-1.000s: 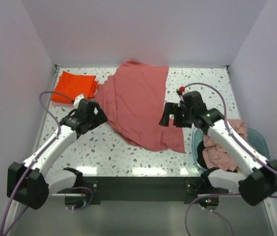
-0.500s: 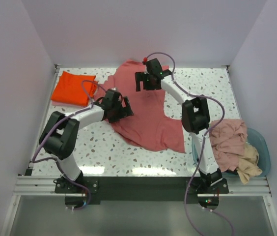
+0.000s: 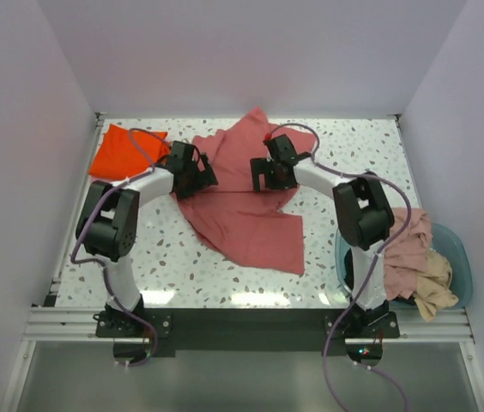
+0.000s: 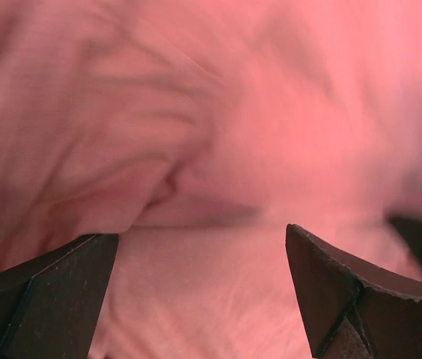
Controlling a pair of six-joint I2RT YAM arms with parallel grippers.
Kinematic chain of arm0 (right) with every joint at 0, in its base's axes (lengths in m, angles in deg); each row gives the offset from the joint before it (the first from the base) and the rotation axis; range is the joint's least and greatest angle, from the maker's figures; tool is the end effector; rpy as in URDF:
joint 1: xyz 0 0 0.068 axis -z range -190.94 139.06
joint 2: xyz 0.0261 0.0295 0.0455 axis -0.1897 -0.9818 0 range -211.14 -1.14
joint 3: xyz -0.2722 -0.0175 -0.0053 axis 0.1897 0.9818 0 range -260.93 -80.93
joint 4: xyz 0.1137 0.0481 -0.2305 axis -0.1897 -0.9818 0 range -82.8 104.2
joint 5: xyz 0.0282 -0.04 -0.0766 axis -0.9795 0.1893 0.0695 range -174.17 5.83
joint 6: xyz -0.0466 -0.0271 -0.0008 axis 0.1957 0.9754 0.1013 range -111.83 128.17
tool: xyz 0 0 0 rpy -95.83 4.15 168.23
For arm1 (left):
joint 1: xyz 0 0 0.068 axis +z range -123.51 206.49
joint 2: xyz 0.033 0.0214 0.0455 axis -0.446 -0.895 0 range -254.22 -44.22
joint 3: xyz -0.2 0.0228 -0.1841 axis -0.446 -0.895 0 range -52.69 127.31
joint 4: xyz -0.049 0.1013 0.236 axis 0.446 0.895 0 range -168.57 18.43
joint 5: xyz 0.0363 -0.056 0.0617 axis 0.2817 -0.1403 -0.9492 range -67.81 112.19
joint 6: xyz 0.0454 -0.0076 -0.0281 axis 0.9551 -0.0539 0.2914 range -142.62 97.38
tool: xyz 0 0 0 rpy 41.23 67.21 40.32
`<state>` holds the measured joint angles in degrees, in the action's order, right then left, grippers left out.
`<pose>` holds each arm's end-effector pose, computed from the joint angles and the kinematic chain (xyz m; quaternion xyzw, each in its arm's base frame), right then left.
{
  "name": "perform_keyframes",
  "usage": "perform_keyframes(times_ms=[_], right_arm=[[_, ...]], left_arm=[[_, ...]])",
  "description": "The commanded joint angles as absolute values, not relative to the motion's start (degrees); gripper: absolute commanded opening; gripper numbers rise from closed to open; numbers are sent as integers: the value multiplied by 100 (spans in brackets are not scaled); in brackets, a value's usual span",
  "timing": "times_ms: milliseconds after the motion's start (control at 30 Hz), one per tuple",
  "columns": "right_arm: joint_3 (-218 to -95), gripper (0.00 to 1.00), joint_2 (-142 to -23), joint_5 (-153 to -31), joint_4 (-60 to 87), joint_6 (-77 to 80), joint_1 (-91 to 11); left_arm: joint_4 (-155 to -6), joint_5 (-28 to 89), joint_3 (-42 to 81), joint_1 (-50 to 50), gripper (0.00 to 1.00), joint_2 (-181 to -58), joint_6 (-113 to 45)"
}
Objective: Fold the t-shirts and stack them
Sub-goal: Flatten the tshirt out
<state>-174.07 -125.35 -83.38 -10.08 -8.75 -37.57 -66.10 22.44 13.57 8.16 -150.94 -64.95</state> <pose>0.4218 0.2110 0.1667 -0.0787 0.9514 0.1044 0.2790 0.3676 -0.1220 0.1655 -0.1965 0.9276 -0.1623 0.2733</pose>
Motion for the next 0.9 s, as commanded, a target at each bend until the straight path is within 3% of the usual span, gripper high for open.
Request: perform_keyframes(times_ms=[0,200,333,400,467,600,867], right_arm=[[-15840,99,-11806,-8339,-990,-1589,-3870],[-14123,99,-10627,-7942,-725,-2732,-5109],[-14437,99,-10705,-7820,-804,-2979,-5400],[-14929,99,-10889,-7619,-997,-2857,-5400],[-15428,99,-11021,-7355,-1303,-2665,-5374],[-16204,99,-11285,-7116,-1718,-2400,-5172],[-16171,99,-10838,-7081,-1894,-2311,-4847]], left_arm=[[-6407,1947,1848,1128,100,-15679,-5936],[-5643,1956,4448,1154,100,-17498,-5216],[-5011,1920,7447,1216,100,-19305,-4961],[-4746,2078,8271,1251,100,-19783,-5004],[-5077,2368,8320,1269,100,-19839,-5127],[-5949,2378,7020,1269,100,-18917,-5154],[-5045,1745,7054,1269,100,-17608,-4793]])
